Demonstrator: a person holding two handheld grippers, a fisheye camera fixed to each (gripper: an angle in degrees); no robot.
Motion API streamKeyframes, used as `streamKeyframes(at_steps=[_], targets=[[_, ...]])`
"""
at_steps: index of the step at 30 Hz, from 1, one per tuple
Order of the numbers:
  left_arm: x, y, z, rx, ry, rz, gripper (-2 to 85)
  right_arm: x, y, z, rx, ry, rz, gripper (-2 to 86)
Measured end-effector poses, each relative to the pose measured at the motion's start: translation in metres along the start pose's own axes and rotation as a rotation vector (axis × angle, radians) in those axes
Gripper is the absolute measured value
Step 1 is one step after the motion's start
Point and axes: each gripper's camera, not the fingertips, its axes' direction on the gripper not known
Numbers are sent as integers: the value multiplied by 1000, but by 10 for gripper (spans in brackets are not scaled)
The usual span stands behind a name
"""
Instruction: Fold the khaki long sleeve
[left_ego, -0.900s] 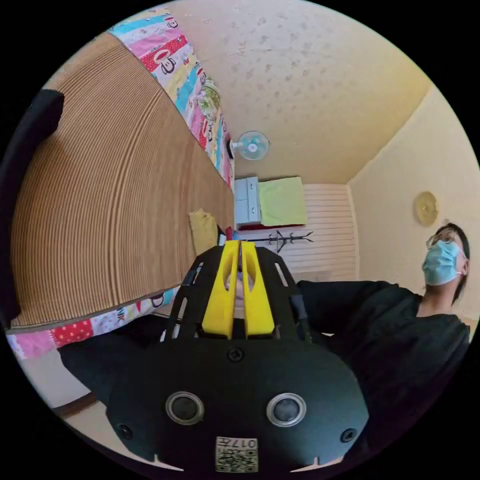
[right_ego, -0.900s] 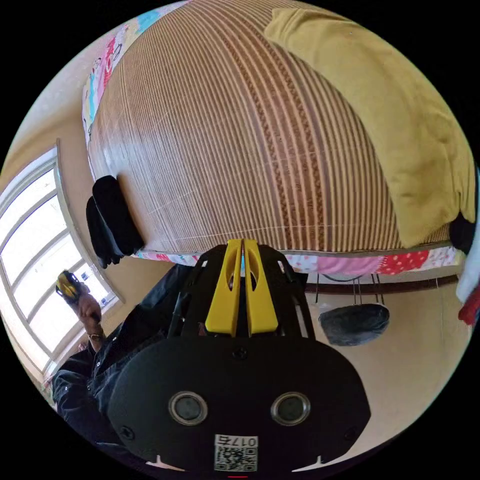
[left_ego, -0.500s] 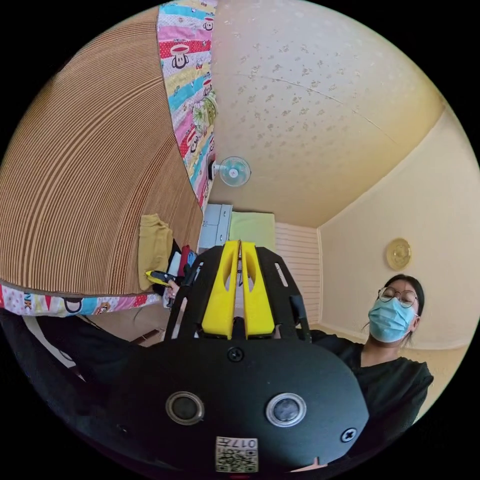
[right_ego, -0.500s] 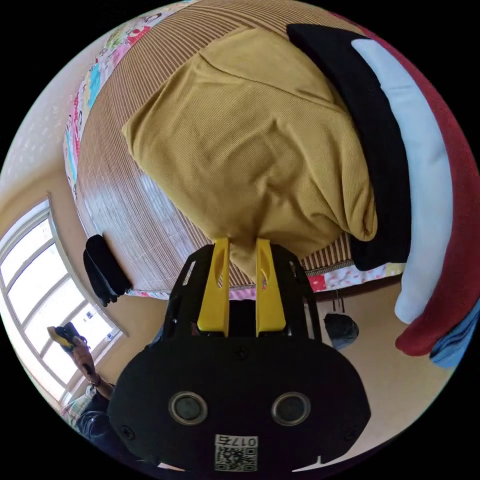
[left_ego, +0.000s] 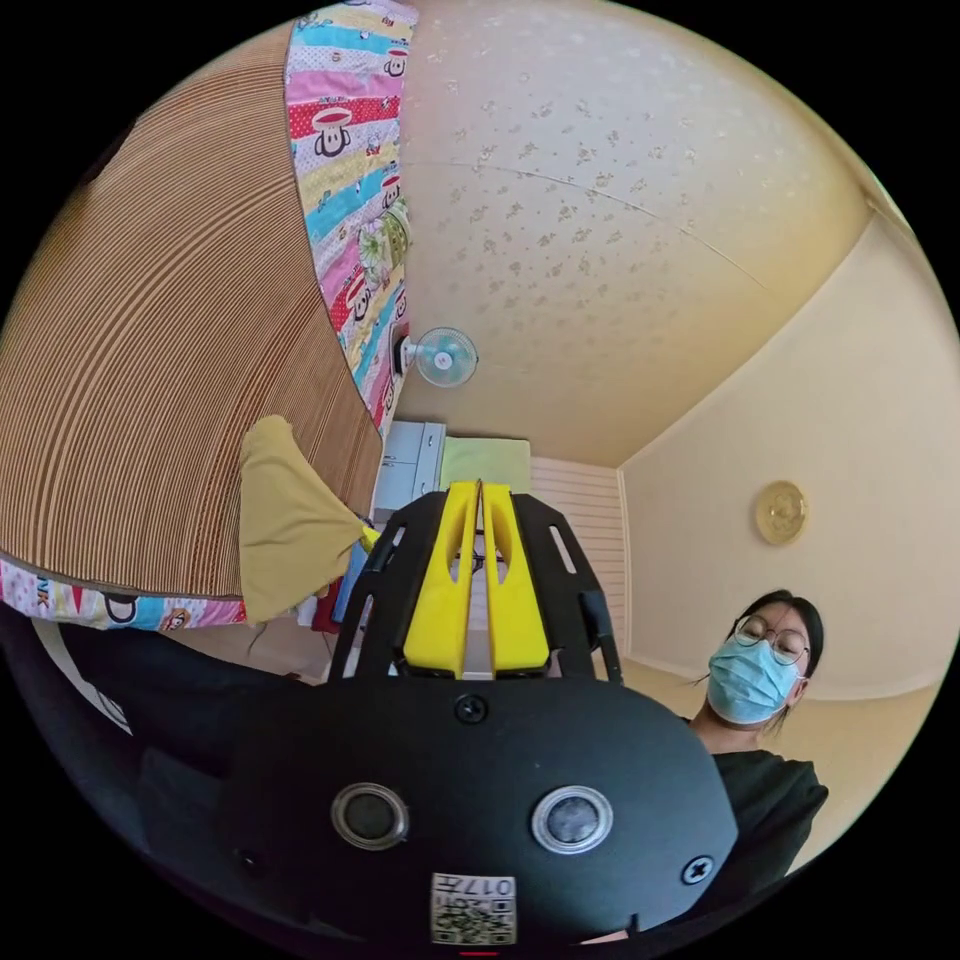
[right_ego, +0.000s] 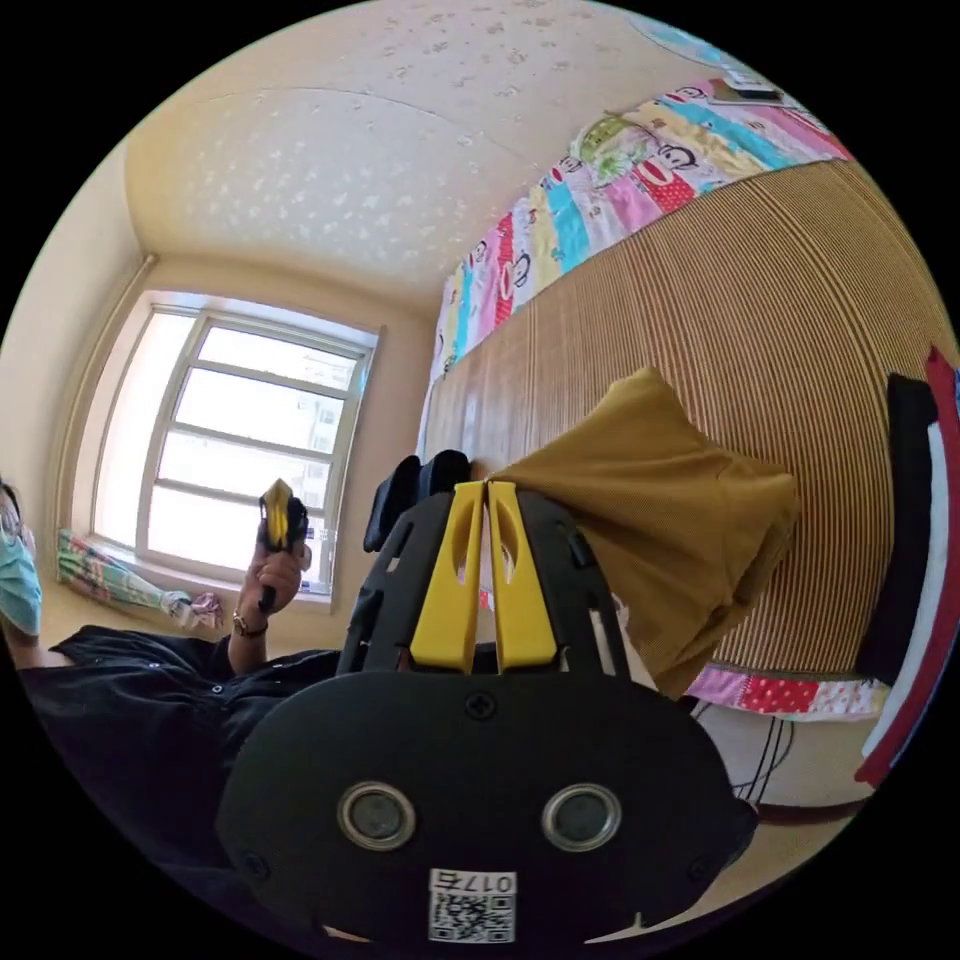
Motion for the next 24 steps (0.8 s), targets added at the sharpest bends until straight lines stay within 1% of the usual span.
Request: streamKeyframes(at_steps=[4,6,7,10,13,16,19,20,21,22,24], targets=[[18,-12,0,-35,-31,34,-3,-70,-9,-44,61,-260,-259,5],[28,-15,-2,-39,-33,69,5,-100,-8,-72,123,-437,-417,6],[36,-16,-5,-38,-39,99,13,-105,-9,-83,167,-505,-456,6],[54,-17,-14,-23,-62,180,30,-107,-14,-101,256,-624,-444,7],[66,-16,-27,-4,-87,235,39,-139,-22,-114,273,-806,-583,6],[70,-15,-35,-12,-100,263,50,-179,-33,-117,204,-848,-700,6],[71,-10,-31,-50,-128,299,56,-250,-48,-129,67,-780,-922,5],[70,-9,-26,-73,-136,311,59,-262,-50,-133,45,-772,-965,4],[70,-8,-22,-87,-138,318,60,-285,-51,-142,8,-771,-1054,5],[71,-6,-14,-118,-137,337,63,-294,-51,-148,-2,-784,-1095,5],[75,-3,2,-180,-136,373,66,-319,-53,-178,2,-925,-1232,6]])
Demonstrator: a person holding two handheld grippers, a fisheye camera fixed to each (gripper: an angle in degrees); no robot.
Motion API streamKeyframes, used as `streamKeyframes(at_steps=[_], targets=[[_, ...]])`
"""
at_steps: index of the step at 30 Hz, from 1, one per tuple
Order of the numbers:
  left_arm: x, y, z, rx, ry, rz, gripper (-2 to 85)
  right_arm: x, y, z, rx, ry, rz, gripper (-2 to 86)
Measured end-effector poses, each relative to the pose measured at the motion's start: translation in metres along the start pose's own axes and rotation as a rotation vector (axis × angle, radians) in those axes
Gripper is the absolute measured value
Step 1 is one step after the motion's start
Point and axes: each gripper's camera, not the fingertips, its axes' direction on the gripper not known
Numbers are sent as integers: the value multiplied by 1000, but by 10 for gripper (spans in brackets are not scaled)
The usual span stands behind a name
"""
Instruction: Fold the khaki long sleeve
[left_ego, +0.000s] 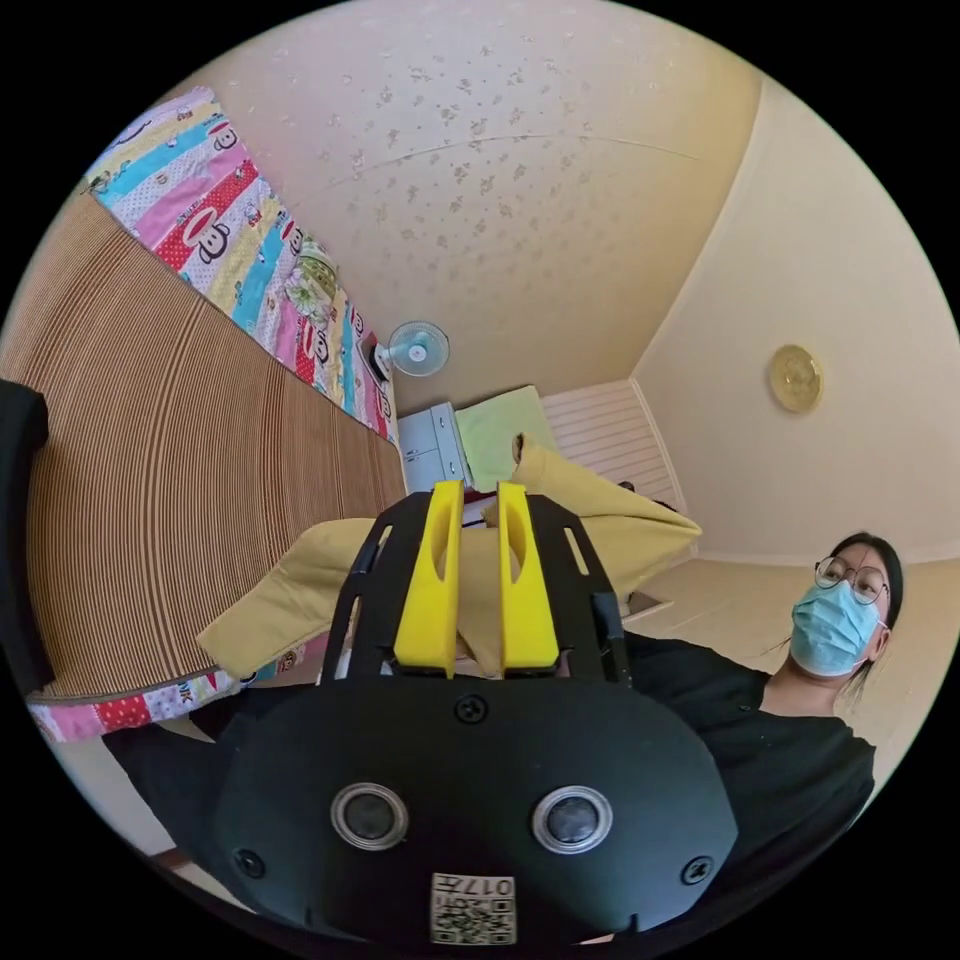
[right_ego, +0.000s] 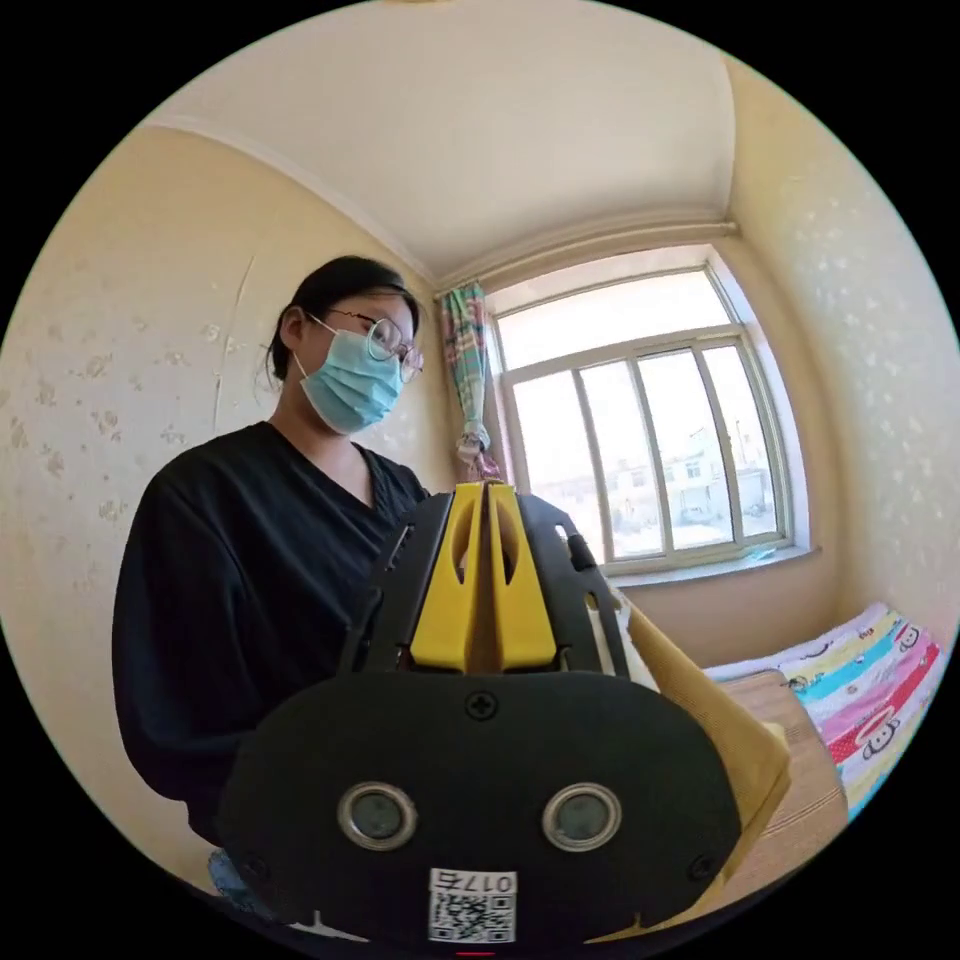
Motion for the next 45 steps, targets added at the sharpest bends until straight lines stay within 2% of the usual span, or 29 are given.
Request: streamKeyframes(at_steps=[7,10,13,15,21,23,29,31,34,35,36,38,42,45], targets=[[46,-4,71,-201,-23,235,84,-13,-36,-90,372,-143,-115,6],[78,9,95,-224,45,398,99,-6,-33,-112,469,-233,-139,6],[111,23,121,-270,133,533,112,17,-16,-139,649,-345,-113,5],[131,30,137,-313,130,605,113,30,-8,-145,716,-401,-96,5],[189,52,141,-224,-28,784,115,68,3,-152,788,-423,35,5],[204,60,131,-168,-164,855,115,77,2,-152,778,-443,36,5],[227,89,102,27,-369,990,132,102,-4,-147,717,-419,43,6],[231,96,108,-5,-371,1045,129,122,-3,-141,719,-446,51,6],[240,107,105,40,-263,1113,78,148,1,-137,718,-440,102,7],[243,109,97,97,-189,1124,38,161,5,-138,716,-413,138,7],[245,109,94,114,-150,1126,34,174,9,-141,699,-359,196,7],[258,92,91,77,-40,1092,18,192,19,-152,648,-184,352,7],[269,62,81,178,85,984,1,216,47,-184,373,389,736,9],[274,33,92,129,95,910,-4,205,76,-199,292,749,981,8]])
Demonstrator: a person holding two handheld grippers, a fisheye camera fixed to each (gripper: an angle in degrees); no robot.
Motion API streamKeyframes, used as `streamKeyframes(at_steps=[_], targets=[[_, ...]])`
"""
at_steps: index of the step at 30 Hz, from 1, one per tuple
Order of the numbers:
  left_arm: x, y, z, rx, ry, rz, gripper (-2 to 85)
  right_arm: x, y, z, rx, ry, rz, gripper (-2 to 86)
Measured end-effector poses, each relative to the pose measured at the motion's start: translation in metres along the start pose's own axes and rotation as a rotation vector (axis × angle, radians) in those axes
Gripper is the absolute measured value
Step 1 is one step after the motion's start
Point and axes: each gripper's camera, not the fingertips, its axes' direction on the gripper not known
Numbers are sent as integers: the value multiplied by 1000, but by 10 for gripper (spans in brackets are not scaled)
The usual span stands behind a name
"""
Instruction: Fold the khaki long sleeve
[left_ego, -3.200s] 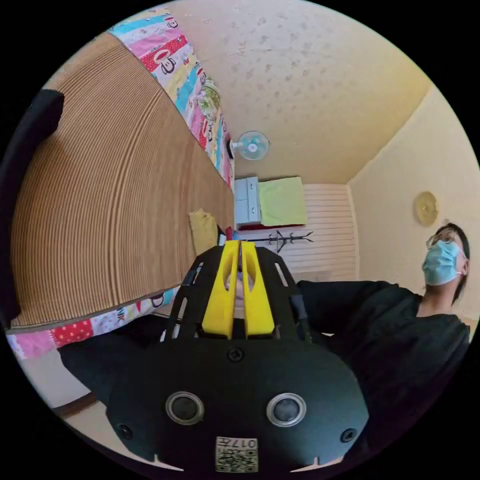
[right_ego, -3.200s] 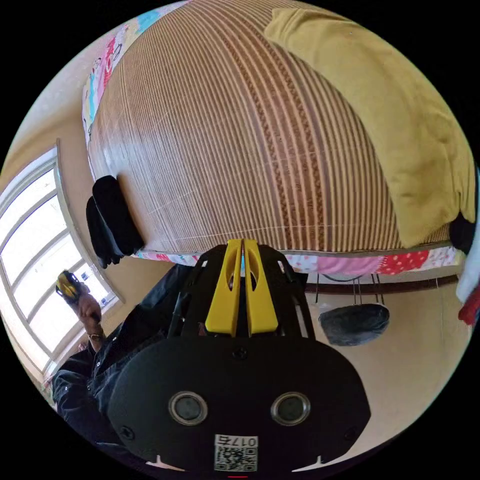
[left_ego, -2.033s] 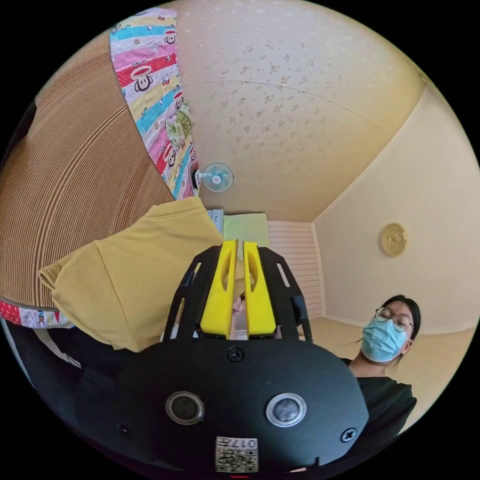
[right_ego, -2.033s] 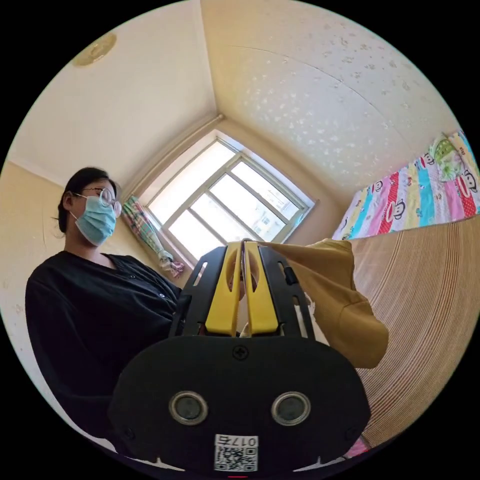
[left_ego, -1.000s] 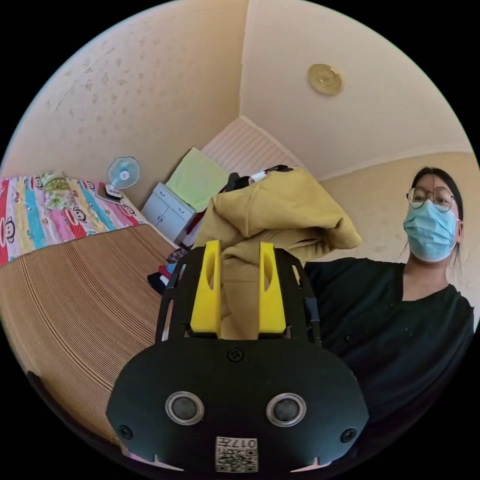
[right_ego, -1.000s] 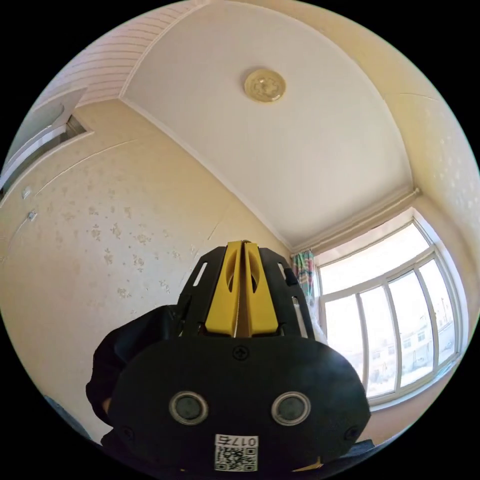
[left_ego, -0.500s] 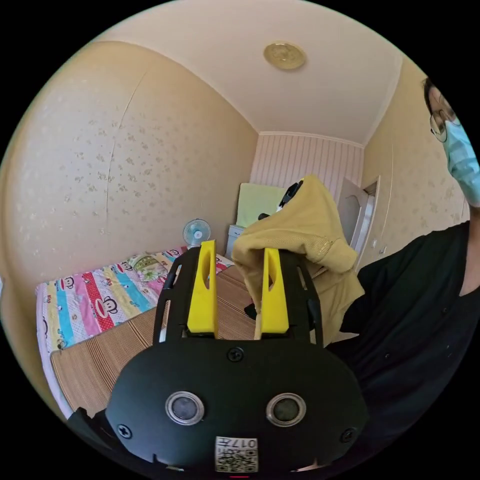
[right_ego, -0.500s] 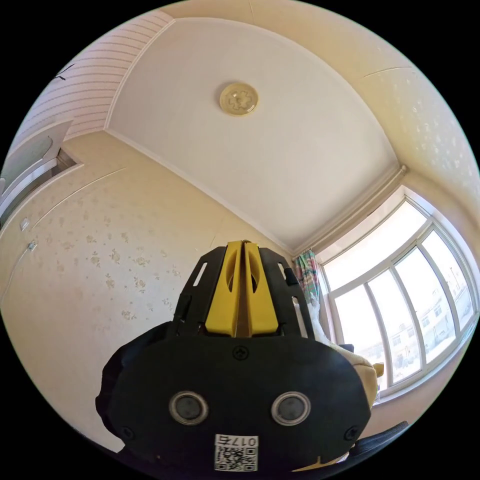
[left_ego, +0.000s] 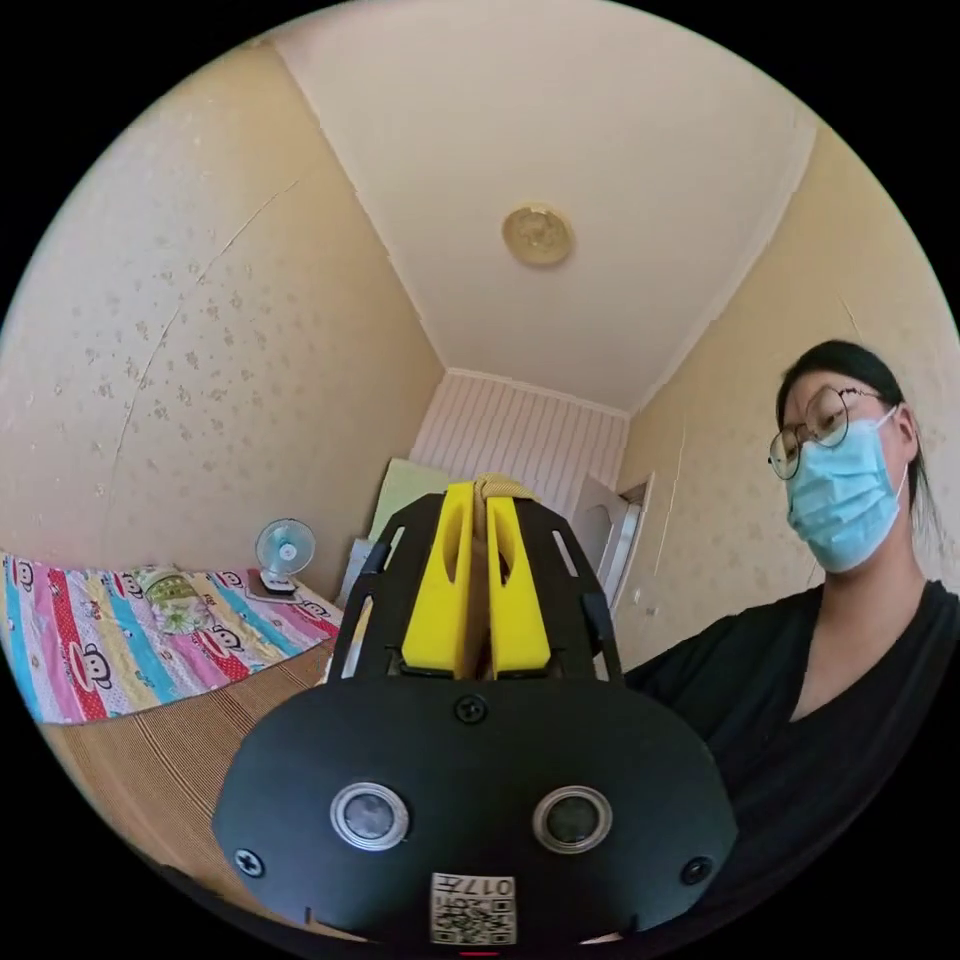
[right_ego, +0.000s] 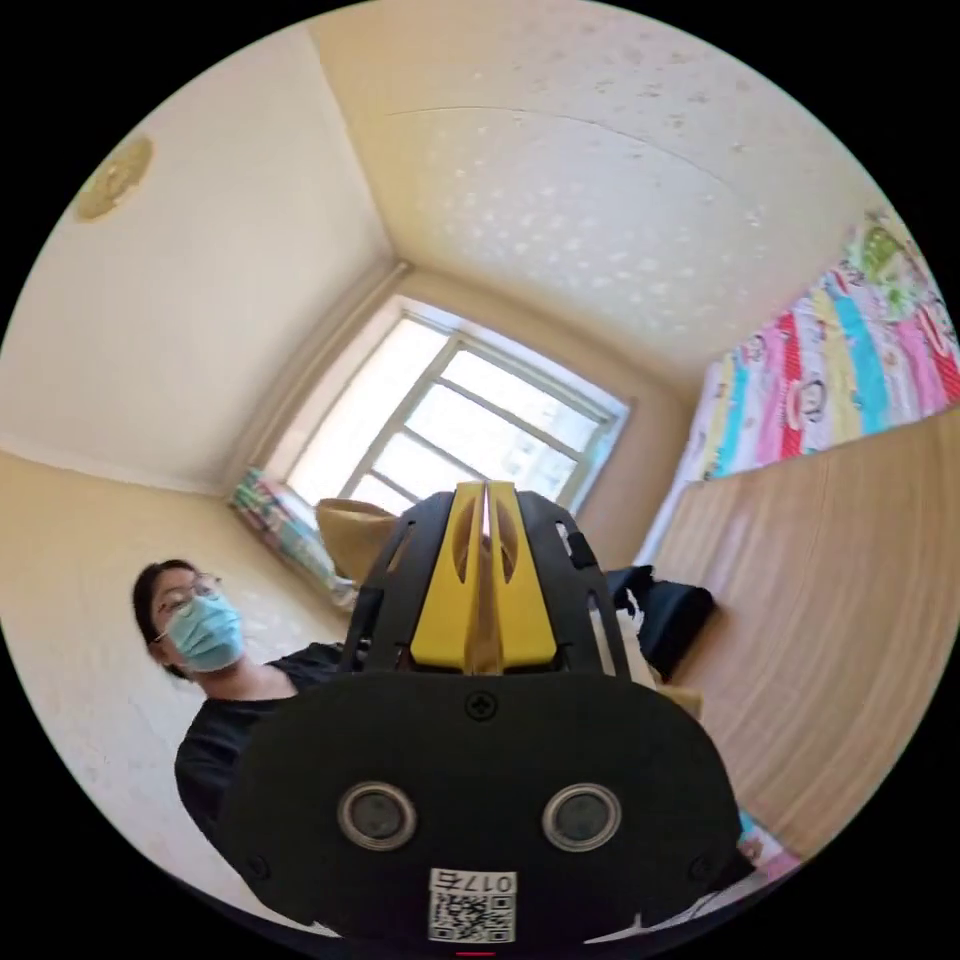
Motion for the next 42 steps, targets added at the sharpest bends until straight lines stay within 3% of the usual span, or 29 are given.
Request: streamKeyframes(at_steps=[3,8,11,14,21,30,35,39,42], targets=[[14,-2,29,-89,-148,65,-5,-10,37,-9,46,112,-27,9],[24,-6,59,-98,-411,40,-6,-62,105,32,0,34,-233,23],[16,-13,63,-47,-459,4,-5,-88,139,73,-70,-53,-304,45],[11,-17,61,24,-474,-31,-6,-109,166,109,-63,-62,-349,75],[3,-21,75,64,-433,-69,-6,-145,181,203,-185,188,-431,146],[-7,-15,93,60,-364,-147,-6,-203,187,277,-92,788,-474,175],[-7,-12,96,82,-351,-168,-5,-224,180,286,-42,799,-508,148],[-4,-16,97,76,-375,-142,-5,-244,170,287,-68,734,-545,34],[-11,-21,86,93,-402,-147,-4,-257,170,268,-25,706,-556,21]])
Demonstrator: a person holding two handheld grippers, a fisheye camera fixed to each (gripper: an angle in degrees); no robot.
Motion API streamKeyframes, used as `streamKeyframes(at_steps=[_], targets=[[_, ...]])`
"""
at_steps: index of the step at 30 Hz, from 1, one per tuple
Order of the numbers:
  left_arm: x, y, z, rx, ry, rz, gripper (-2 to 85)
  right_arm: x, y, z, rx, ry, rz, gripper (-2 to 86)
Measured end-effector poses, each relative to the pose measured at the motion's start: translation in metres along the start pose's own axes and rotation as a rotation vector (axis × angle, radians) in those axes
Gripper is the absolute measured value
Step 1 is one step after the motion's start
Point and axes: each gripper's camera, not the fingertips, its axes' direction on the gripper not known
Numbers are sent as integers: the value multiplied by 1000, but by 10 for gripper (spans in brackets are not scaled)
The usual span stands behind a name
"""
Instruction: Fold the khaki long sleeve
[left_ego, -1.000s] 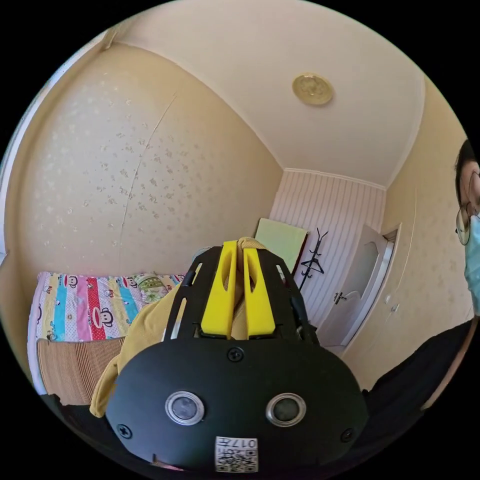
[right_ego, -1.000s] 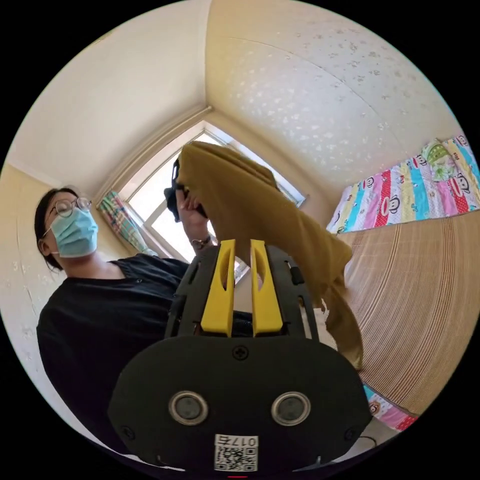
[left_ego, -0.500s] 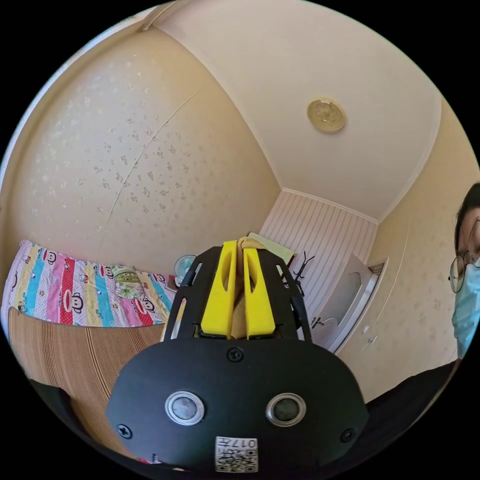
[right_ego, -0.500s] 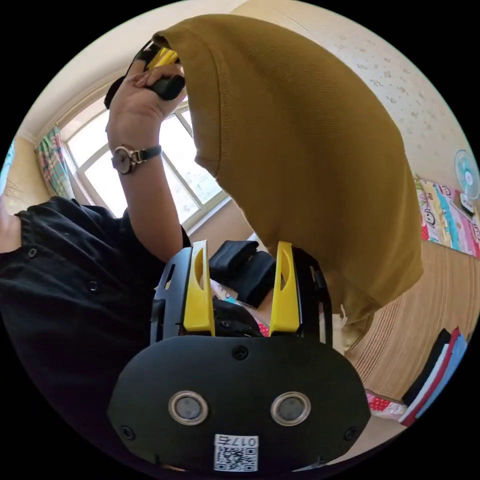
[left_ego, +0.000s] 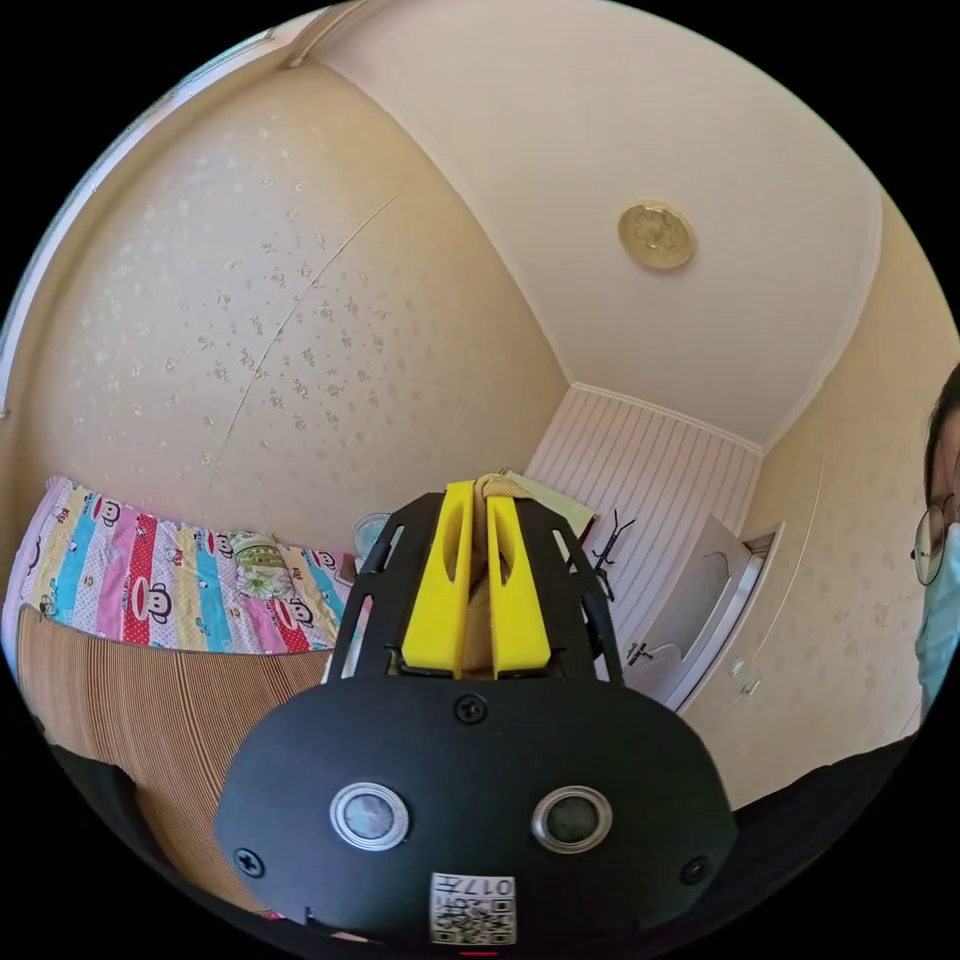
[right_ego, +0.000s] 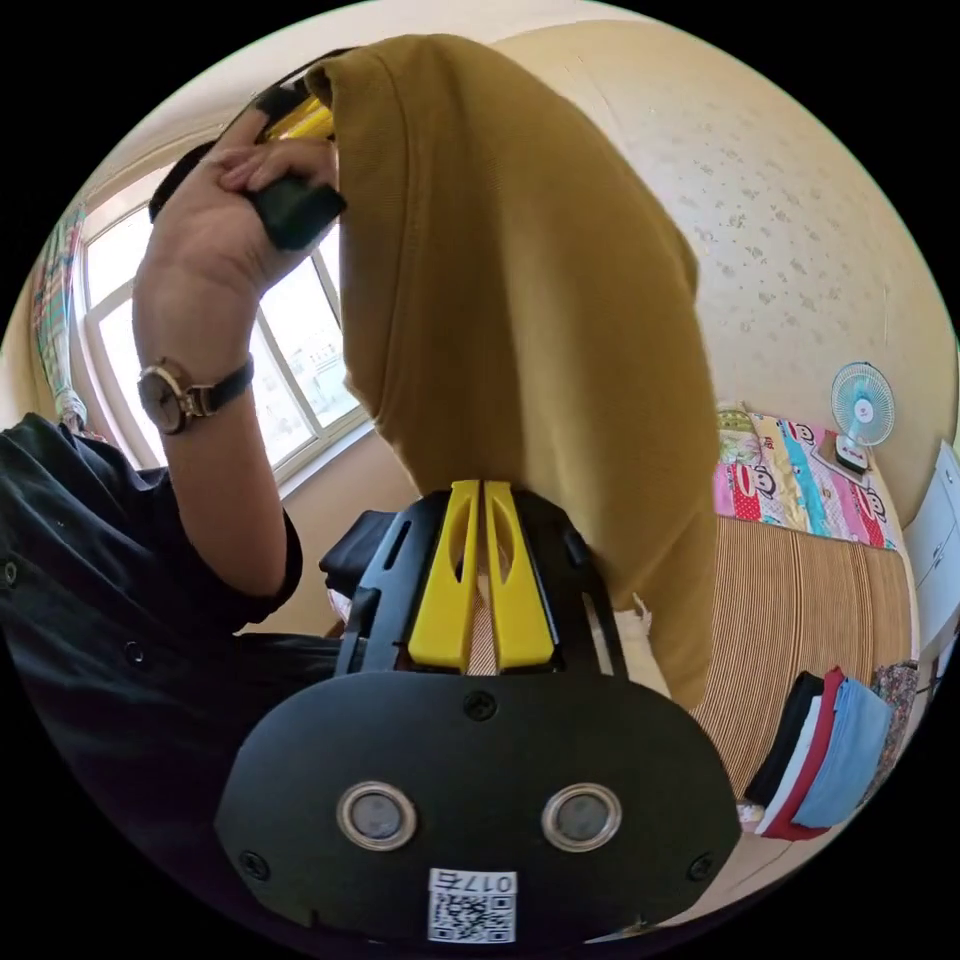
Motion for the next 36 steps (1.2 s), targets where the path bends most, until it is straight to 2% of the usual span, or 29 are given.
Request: streamKeyframes(at_steps=[4,6,13,16,21,27,32,36], targets=[[-15,-9,-11,35,-10,-41,-4,3,0,-20,-31,-125,5,39],[-14,-12,-8,13,-13,-35,-4,-2,3,-19,-44,-195,14,79],[9,-20,13,-96,-194,88,-3,-42,20,-18,-73,-218,-41,128],[6,-23,10,-66,-200,50,-4,-57,21,-24,-87,-106,-71,139],[10,-29,-1,-30,-174,17,-4,-59,21,-34,-77,-67,-26,144],[20,-34,-12,8,-170,13,-4,-65,18,-51,-58,-111,-4,144],[24,-33,-8,4,-140,-36,-4,-102,20,-72,11,94,-78,162],[38,-33,1,-20,-153,-7,-3,-123,19,-88,49,163,-112,170]])
